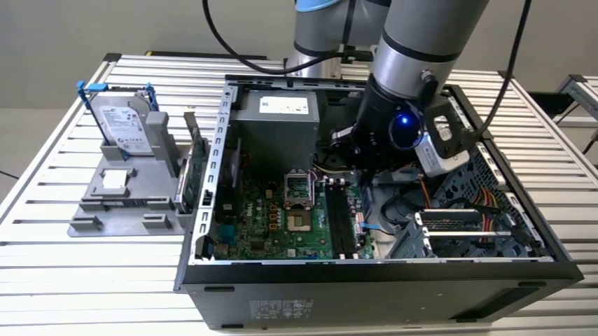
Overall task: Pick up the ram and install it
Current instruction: 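Insert the ram into the slot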
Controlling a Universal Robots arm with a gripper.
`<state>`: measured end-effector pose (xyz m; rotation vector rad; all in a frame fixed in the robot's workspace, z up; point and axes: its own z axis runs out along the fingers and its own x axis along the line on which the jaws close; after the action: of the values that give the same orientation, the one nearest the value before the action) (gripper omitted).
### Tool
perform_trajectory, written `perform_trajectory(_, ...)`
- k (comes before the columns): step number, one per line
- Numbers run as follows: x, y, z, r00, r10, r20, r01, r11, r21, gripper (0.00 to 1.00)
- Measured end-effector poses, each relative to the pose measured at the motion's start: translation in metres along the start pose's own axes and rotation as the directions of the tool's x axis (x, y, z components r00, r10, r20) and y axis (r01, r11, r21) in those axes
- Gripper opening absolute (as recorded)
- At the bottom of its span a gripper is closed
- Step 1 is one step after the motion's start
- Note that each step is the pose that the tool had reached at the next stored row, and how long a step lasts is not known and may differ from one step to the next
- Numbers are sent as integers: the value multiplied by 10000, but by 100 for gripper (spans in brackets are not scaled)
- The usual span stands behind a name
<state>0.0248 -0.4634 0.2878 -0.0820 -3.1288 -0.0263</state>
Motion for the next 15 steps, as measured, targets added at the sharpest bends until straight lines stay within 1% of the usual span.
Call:
perform_trajectory(6, -1, -2, 74, 10000, -1, -2, 1, 10000, 1, 0)
perform_trajectory(12, -1, -2, 80, 10000, 0, -3, 0, 10000, 1, 0)
perform_trajectory(15, -1, -2, 93, 10000, 0, -3, 0, 10000, -1, 0)
